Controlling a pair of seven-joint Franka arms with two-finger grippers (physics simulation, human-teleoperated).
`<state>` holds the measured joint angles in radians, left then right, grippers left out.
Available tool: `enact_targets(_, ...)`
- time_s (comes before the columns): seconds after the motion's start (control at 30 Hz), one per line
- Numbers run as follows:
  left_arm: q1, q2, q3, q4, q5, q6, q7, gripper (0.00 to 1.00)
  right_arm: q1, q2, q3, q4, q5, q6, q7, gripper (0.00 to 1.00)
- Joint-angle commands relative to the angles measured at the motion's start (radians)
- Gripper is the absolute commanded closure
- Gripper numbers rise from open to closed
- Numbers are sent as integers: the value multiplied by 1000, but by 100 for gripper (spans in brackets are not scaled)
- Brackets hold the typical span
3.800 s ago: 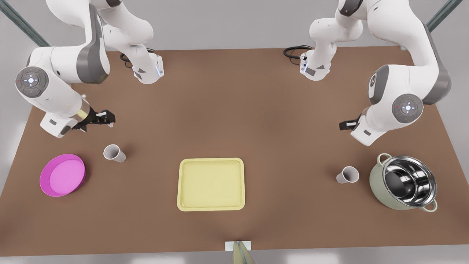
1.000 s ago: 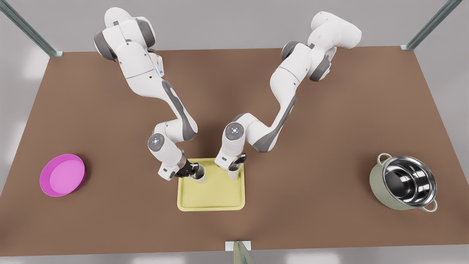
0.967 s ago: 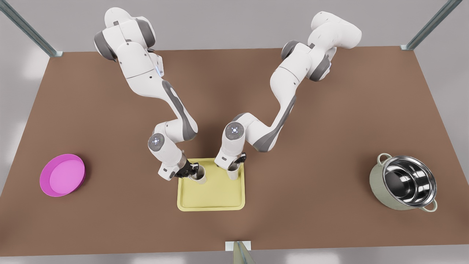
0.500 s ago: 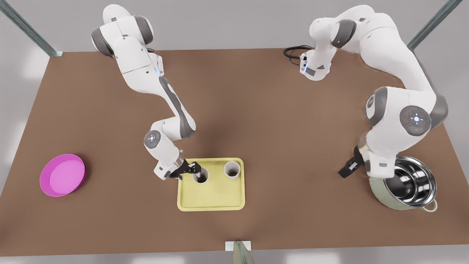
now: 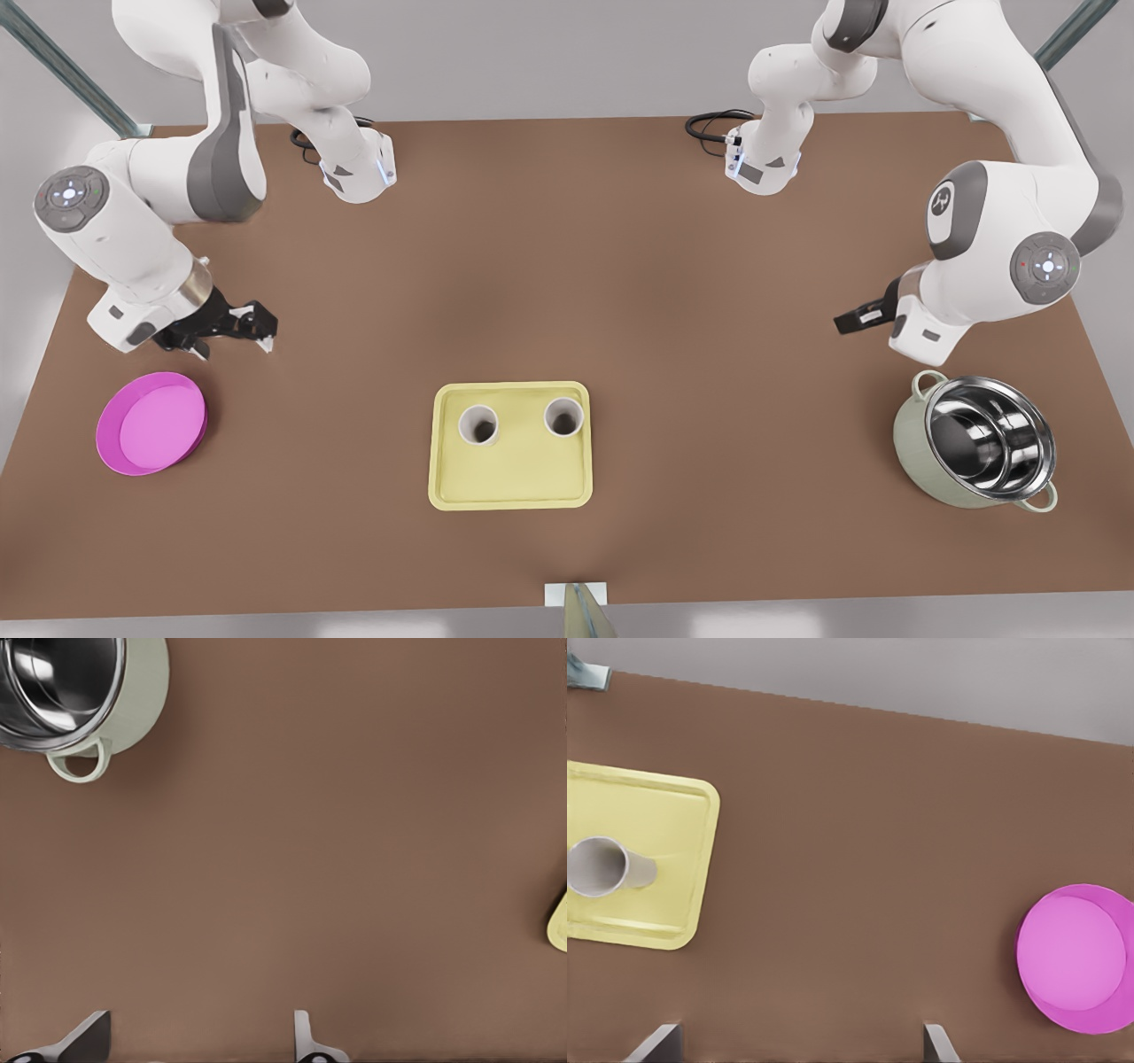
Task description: Use both arms to respectively pick up the white IKEA cups from the middle-left and middle-right positions, then place the white IKEA cups onto the middle-middle tray, ensuring that the cups remain upright and do not tip over
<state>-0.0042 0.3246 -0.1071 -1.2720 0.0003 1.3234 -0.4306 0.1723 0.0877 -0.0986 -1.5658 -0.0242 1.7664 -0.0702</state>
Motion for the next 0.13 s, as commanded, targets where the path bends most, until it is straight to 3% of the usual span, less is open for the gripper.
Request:
enact_targets(0.0,1,-1,0,0,-2,-23,309,0,9,-40,4,0,-33,-217,-125,0)
enact_targets(0.1,0,-1,0,-1,-2,-19,309,0,9,-51,2,-8,-31,-228,-122,0)
